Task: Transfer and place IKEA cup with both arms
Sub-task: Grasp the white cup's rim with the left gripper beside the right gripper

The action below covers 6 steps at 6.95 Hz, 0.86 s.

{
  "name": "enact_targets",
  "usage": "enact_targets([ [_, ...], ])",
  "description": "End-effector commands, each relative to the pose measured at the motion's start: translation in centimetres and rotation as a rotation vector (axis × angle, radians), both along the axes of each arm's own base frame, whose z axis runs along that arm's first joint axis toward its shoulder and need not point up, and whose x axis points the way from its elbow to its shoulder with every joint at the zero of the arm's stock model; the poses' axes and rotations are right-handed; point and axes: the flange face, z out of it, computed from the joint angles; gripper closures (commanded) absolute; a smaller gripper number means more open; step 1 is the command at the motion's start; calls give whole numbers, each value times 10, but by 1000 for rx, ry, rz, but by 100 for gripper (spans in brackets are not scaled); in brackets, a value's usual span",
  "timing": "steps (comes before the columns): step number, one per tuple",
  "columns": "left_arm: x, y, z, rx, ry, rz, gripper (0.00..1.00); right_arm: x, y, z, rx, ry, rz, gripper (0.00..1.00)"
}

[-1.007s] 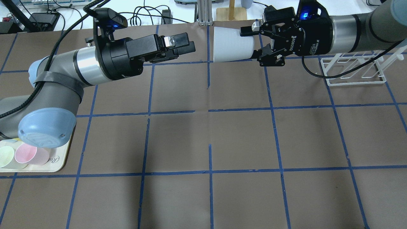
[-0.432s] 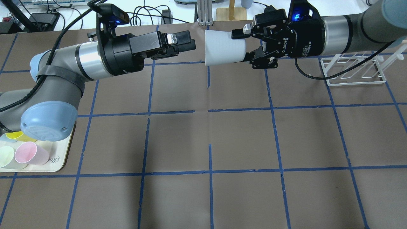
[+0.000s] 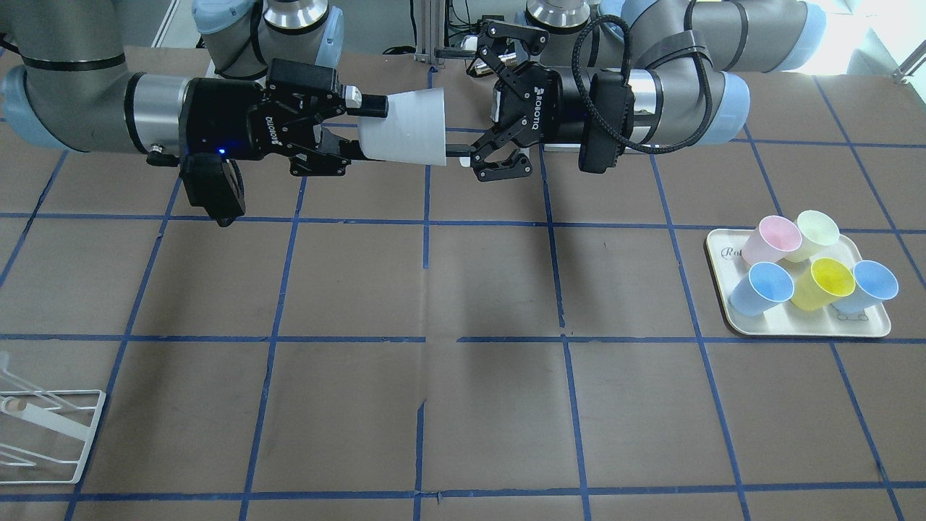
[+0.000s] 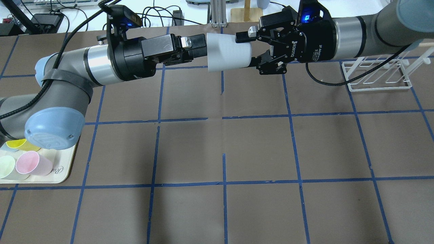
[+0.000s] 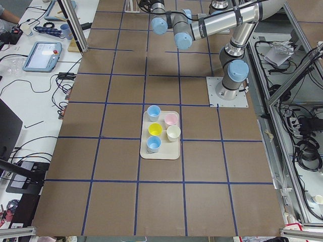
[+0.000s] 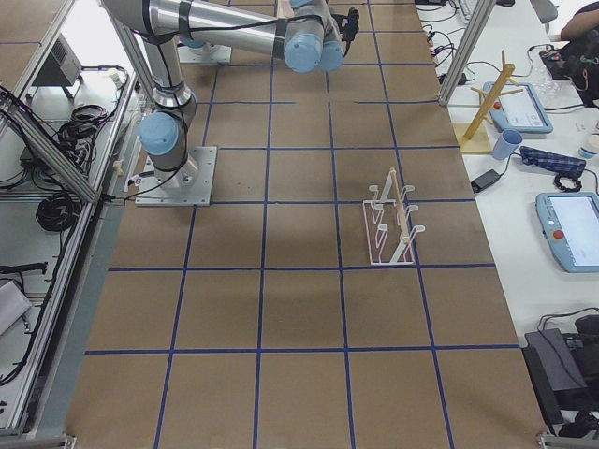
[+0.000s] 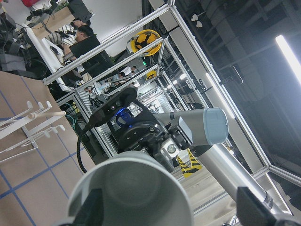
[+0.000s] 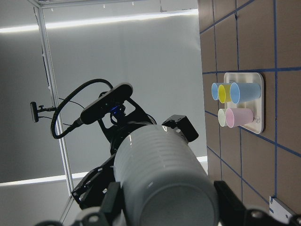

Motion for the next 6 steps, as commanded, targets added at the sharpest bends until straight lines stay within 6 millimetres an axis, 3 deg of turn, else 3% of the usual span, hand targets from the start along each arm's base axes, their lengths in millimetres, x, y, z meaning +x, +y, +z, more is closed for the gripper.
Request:
enact_targets([
  [1,-1,0,2,22,-28,-5,11,1,0,0,2,-1,0,87],
  [2,-1,1,3,20,-27,-5,21,1,0,2,10,1,0,87],
  [3,-1,0,2,23,-27,-5,41,1,-1,3,12,2,0,87],
  [5,-1,0,3,19,-27,-5,71,1,-1,4,12,1,-1,87],
  [6,0,0,3,19,-27,-4,94,1,-1,4,12,1,-2,87],
])
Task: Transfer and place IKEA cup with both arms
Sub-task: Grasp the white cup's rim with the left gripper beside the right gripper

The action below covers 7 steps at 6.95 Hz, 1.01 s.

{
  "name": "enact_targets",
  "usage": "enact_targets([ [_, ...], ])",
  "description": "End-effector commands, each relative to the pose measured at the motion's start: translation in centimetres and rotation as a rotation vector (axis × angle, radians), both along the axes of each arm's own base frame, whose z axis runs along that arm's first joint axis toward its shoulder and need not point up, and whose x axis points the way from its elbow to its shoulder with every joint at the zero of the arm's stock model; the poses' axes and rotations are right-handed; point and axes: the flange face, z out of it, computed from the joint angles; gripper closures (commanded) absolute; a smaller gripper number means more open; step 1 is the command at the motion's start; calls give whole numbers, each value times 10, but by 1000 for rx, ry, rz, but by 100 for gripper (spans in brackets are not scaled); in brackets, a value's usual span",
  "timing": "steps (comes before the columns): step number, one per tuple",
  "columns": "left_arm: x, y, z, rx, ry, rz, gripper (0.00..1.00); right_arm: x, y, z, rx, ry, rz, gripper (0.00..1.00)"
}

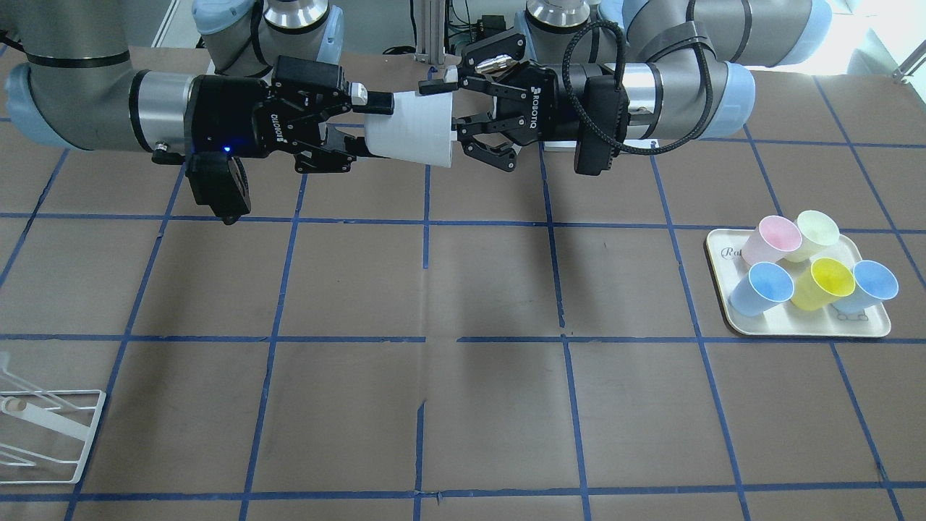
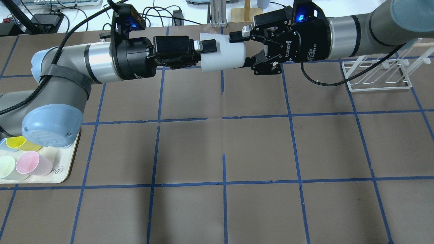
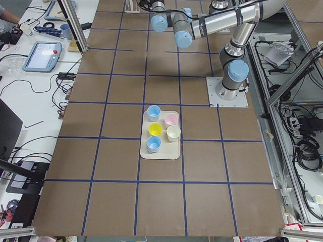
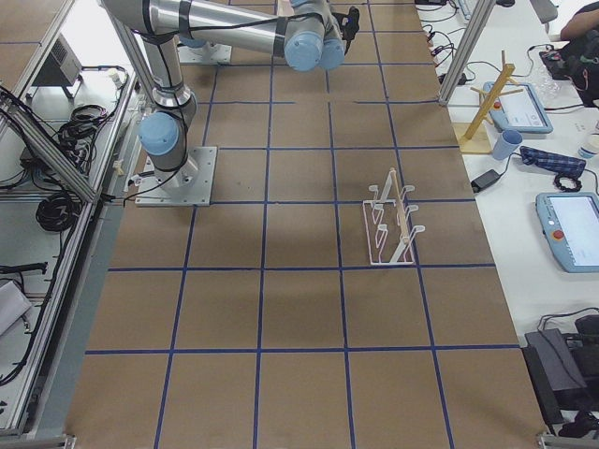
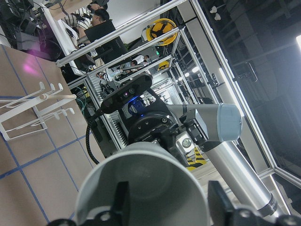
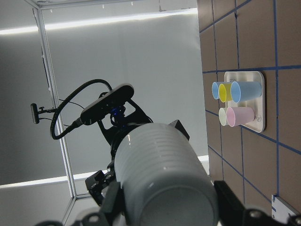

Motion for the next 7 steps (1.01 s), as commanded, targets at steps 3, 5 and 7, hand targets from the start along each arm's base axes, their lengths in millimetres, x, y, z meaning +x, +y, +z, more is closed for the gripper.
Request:
enact_targets([
  [3,0,1,2,-4,-2,1,100,-1,-2,0,3,-1,-5,0],
  [5,0,5,7,-13,-4,1,100,-5,-3,1,67,6,-10,0],
  [7,6,6,0,52,-167,2,100,-28,-14,13,58,27,-31,0],
])
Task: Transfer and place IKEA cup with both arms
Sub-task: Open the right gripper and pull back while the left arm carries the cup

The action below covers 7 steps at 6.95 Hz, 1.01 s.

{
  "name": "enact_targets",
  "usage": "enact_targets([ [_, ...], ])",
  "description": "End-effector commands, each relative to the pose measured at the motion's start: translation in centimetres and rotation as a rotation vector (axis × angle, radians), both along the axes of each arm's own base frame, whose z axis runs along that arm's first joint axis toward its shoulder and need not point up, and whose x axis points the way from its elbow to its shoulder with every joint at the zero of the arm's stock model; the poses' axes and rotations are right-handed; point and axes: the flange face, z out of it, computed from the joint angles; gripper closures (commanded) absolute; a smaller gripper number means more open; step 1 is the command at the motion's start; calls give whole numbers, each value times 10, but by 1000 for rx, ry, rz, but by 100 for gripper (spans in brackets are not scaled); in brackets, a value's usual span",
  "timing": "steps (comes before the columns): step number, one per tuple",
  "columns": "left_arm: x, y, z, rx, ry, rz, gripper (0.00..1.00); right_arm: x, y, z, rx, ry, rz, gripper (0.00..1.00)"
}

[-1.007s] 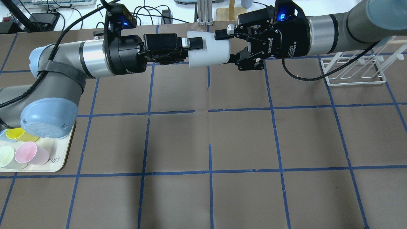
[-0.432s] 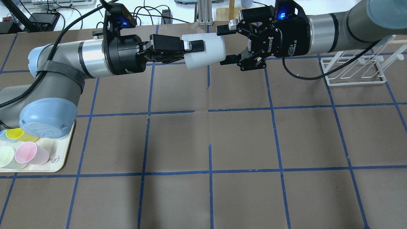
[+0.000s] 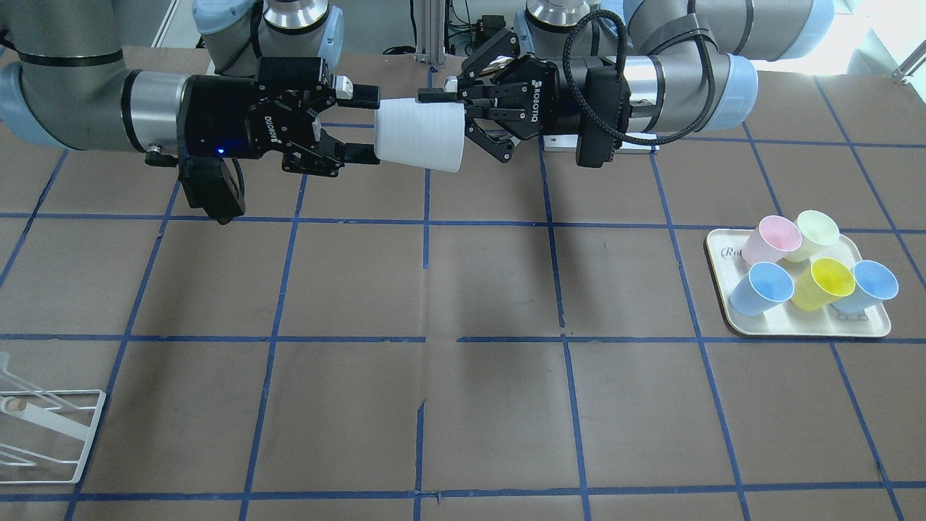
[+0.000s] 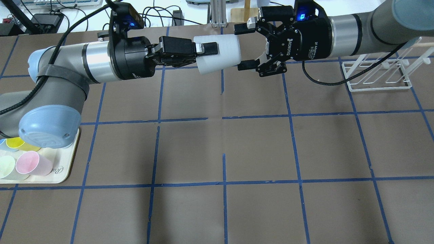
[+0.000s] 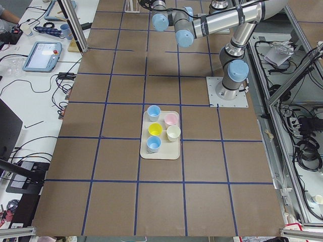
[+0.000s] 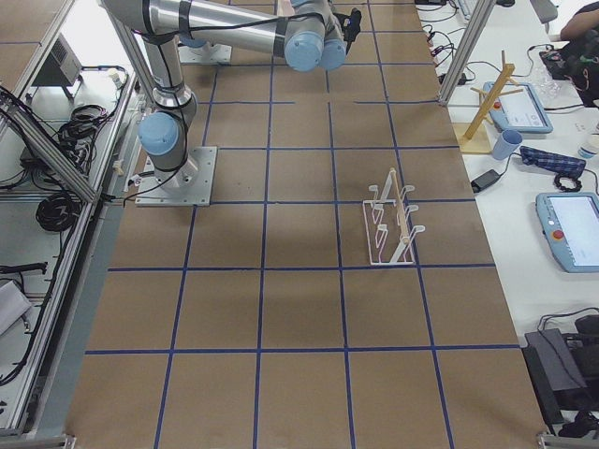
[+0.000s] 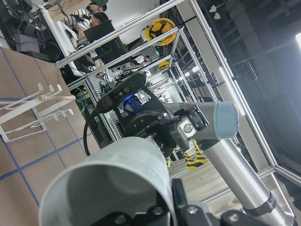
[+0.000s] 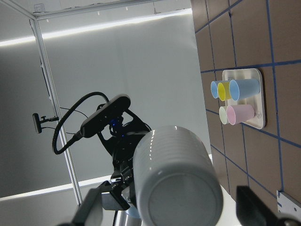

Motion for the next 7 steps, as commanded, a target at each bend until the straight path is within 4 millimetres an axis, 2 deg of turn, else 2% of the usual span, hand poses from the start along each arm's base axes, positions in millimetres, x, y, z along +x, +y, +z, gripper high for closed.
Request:
enact_targets([
  [1,8,-3,-1,108,-232,20,100,-56,-10,11,16,62,-15,0],
  [2,15,-3,-8,154,-431,47,100,-88,-5,14,15,116,9,0],
  [3,32,-5,-14,144,-655,91,100,-96,2,17,8,163,54,0],
  [4,69,-15,-8,143,-819,168,100,-100,3,24,16,208,60,0],
  [5,116,-24,-4,170,-1046,247,100,-107,6,37,2,365,103,0],
  [6,142,-23,-3,209,-1186,264,100,-115,11,52,-9,585,96,0],
  [7,180,-27,-5,208,-1397,257,100,-123,23,62,-1,793,104,0],
])
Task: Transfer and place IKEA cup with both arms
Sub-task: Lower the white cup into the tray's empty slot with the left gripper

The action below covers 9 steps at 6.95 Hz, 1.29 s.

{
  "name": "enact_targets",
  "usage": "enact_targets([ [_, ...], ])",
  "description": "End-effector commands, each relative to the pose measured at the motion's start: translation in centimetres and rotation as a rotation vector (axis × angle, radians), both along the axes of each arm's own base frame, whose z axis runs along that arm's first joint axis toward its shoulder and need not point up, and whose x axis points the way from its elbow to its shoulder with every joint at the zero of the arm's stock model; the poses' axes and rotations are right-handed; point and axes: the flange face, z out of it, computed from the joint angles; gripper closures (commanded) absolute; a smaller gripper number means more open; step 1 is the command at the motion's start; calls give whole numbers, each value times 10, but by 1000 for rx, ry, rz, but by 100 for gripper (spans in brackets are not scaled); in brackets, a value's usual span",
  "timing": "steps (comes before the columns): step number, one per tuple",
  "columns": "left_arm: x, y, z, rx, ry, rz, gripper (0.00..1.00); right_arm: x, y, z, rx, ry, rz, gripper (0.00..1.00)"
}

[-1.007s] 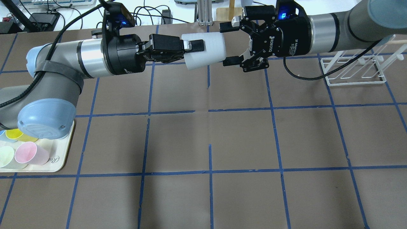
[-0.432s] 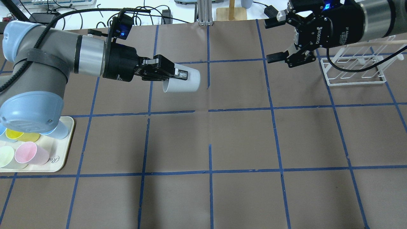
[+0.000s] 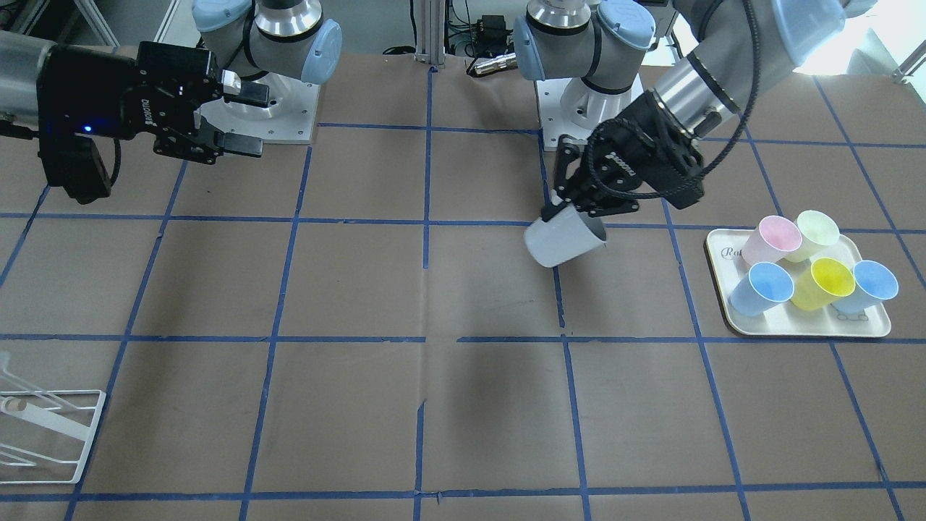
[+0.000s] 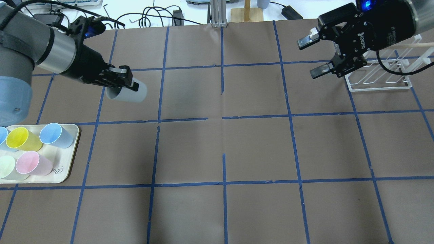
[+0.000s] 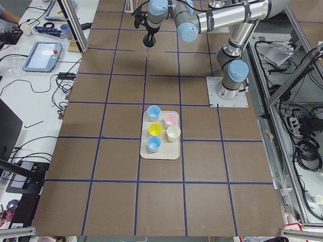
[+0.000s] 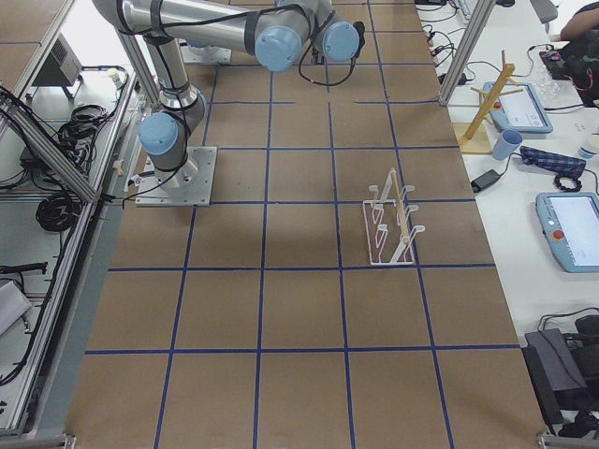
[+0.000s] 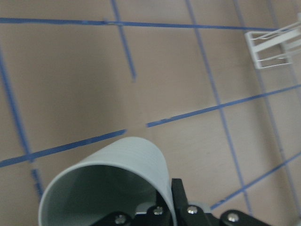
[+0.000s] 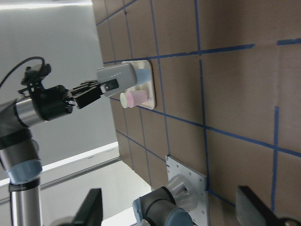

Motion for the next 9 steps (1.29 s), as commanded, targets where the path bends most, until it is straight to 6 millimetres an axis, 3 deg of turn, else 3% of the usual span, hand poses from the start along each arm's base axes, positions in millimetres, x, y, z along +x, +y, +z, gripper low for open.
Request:
enact_targets([
  [1,83,-5,9,57,-287,0,100,-19,23,20,-3,401,0,0],
  [2,133,-3,18,78,-321,-59,100,-27,34,24,48,572,-48,0],
  [3,175,3,17,99,-323,-91,100,-20,43,34,36,666,-93,0],
  [5,259,19,4,115,-345,-207,100,13,48,35,22,850,-165,0],
  [6,316,35,-6,128,-332,-202,100,36,46,31,-5,917,-154,0],
  [7,364,48,-21,117,-337,-229,100,46,45,14,-15,988,-108,0],
  [8,397,52,-39,99,-361,-259,100,63,47,-7,-41,985,-111,0],
  [9,433,65,-59,108,-334,-267,100,80,53,-11,-99,978,-90,0],
])
